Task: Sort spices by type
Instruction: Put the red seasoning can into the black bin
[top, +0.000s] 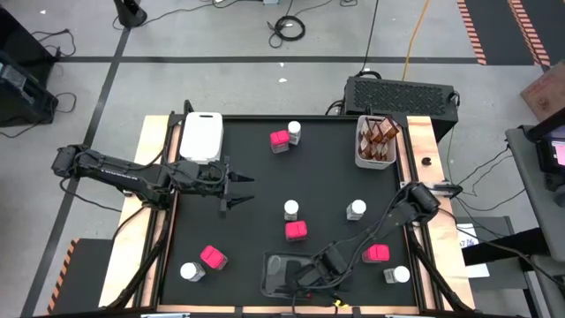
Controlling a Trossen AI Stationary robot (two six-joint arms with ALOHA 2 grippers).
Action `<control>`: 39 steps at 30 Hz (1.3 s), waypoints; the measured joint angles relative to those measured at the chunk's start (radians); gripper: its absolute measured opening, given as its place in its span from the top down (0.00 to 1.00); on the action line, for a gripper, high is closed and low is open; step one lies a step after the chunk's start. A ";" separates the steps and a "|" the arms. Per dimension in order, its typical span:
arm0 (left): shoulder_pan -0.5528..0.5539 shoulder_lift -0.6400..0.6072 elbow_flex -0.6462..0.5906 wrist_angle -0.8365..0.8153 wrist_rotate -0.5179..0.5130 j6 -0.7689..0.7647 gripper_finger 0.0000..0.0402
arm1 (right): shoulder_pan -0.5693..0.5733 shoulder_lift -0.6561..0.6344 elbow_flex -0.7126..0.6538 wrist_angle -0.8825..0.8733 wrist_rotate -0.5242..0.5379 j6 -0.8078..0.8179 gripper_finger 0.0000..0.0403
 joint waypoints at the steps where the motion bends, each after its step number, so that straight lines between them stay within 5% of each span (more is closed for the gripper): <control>1: 0.000 0.000 0.000 0.000 0.000 0.000 0.31 | 0.001 -0.003 0.000 -0.017 0.000 0.012 0.31; 22: 0.000 0.000 0.000 -0.011 0.000 -0.006 0.31 | -0.033 -0.226 0.000 -0.047 0.153 0.288 0.31; 31: 0.000 0.000 0.000 -0.177 -0.002 -0.077 0.31 | -0.133 -0.394 0.000 -0.224 0.154 0.564 0.31; 39: 0.000 0.000 0.000 -0.316 -0.010 -0.056 0.31 | -0.321 -0.489 0.000 -0.272 0.263 0.608 0.34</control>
